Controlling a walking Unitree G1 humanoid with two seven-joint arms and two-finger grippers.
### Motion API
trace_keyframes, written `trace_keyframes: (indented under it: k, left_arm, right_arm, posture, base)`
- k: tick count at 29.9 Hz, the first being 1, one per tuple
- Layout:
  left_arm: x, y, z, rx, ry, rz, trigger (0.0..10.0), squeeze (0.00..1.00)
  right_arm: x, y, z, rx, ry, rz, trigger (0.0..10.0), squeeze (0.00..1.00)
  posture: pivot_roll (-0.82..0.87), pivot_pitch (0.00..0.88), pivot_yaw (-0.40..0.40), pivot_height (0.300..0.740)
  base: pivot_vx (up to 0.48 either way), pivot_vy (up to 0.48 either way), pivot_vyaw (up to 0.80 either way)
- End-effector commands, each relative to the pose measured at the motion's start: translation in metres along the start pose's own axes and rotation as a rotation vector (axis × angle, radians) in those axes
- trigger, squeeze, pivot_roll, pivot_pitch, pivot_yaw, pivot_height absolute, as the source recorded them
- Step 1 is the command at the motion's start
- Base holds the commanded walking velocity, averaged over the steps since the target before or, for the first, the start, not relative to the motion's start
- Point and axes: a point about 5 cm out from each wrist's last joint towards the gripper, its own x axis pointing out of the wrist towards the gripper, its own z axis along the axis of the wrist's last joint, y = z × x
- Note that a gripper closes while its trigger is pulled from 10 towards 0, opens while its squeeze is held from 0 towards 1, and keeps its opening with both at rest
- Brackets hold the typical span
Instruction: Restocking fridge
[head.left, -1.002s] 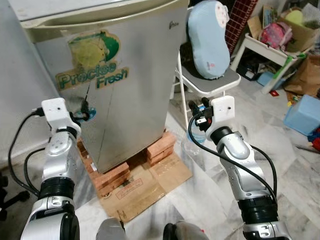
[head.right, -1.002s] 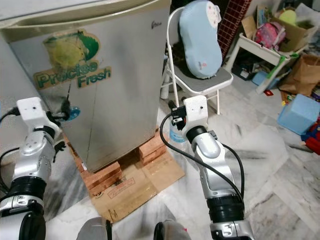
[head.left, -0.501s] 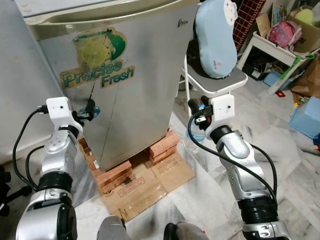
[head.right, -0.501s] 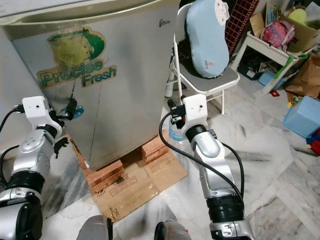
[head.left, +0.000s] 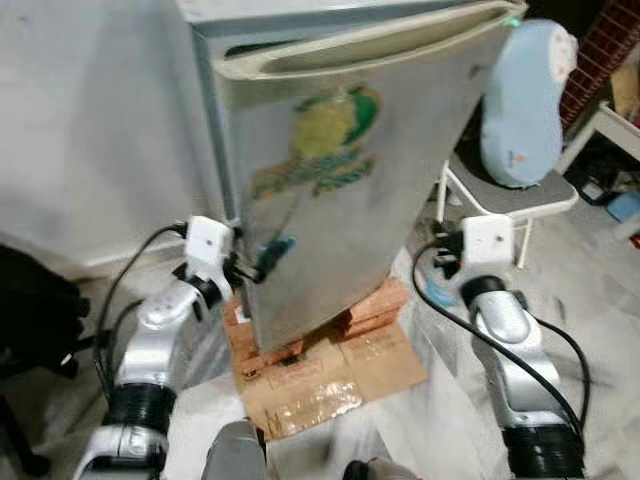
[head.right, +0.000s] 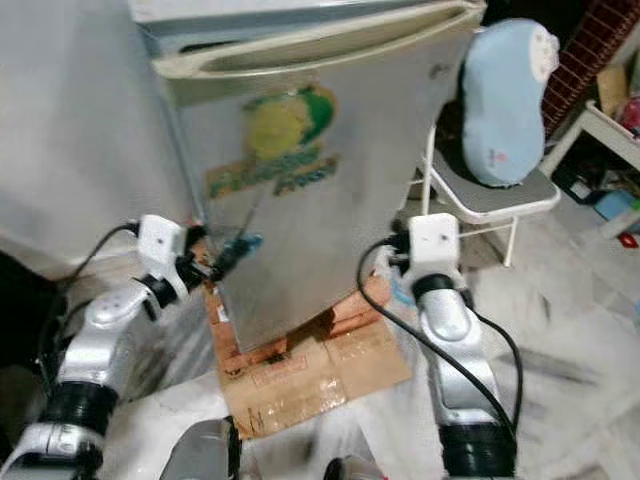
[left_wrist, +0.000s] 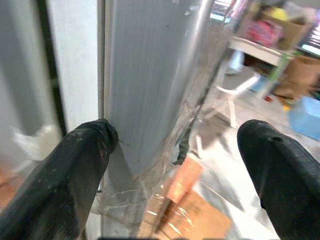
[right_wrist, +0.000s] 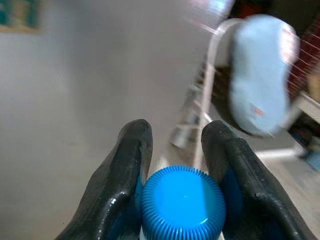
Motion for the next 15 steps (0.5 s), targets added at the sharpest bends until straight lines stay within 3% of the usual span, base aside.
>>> trace_keyframes:
  k: [1,5,9,15]
  left_arm:
    - [0.018,-0.035,0.010,0.023,-0.027,-0.170,10.0,0.00]
    - [0.016,-0.044,0.012,0.001,-0.033,-0.183,10.0,0.00]
    - [0.024,-0.062,0.020,0.005,-0.053,-0.231,10.0,0.00]
    - [0.030,-0.076,0.025,0.012,-0.062,-0.286,10.0,0.00]
  right_arm:
    - [-0.001,-0.012,0.006,-0.017,-0.019,-0.061,10.0,0.00]
    - [-0.004,-0.018,0.001,-0.021,0.012,-0.111,10.0,0.00]
    - [-0.007,-0.029,-0.006,-0.063,0.059,-0.199,10.0,0.00]
    - [-0.011,-0.034,-0.015,-0.018,0.109,-0.241,10.0,0.00]
  posture:
    - [-0.03,0.086,-0.077,0.740]
    - [-0.03,0.083,-0.074,0.740]
    - [-0.02,0.081,-0.072,0.740]
    - [-0.03,0.078,-0.057,0.740]
  base:
    - [0.000,0.000,0.00]
    - [0.000,-0.297,0.00]
    - [0.000,-0.391,0.00]
    - [0.000,-0.426,-0.13]
